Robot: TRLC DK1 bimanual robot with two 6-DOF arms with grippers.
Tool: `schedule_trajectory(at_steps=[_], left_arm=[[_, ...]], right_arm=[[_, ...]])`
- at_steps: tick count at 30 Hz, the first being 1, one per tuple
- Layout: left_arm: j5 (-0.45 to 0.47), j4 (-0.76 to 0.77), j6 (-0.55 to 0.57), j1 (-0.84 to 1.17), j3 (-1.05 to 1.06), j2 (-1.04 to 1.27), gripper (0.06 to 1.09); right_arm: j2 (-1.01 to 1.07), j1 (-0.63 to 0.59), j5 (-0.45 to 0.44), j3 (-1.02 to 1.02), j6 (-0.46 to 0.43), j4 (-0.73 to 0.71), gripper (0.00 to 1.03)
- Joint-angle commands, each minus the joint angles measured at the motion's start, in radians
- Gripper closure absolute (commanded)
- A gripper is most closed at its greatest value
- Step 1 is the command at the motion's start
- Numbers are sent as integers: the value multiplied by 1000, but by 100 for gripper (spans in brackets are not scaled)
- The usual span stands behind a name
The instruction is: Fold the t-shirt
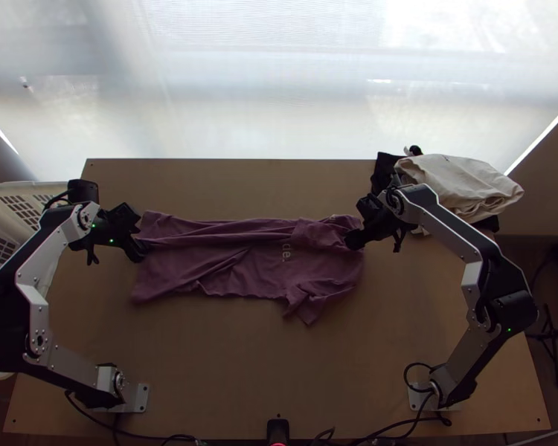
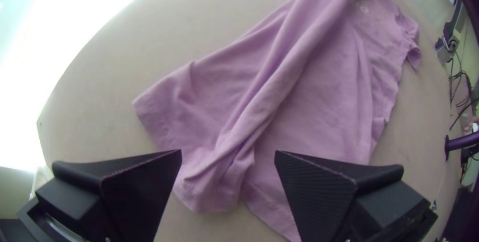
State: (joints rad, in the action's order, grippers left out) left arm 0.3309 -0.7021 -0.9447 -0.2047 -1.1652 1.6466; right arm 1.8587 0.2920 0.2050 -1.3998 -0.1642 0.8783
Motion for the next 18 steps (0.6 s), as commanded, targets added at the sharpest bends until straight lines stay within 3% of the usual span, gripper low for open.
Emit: schedule_trajectory(at_steps=[1,6,13,18], left_arm=[[19,-39,12,-44,-71,-68,10],[25,-92,-51,-104,-145,-133,10],[-10,-183,-324,65,306,-505,10],[-29,-149,-345,149,441,-599,10]], right_arm=[[-30,-27,-7,-1,15,19,4],[-104,-54,-7,4,14,80,5],[-237,167,-61,173,-29,148,5],[-279,297,-69,232,-23,163,5]])
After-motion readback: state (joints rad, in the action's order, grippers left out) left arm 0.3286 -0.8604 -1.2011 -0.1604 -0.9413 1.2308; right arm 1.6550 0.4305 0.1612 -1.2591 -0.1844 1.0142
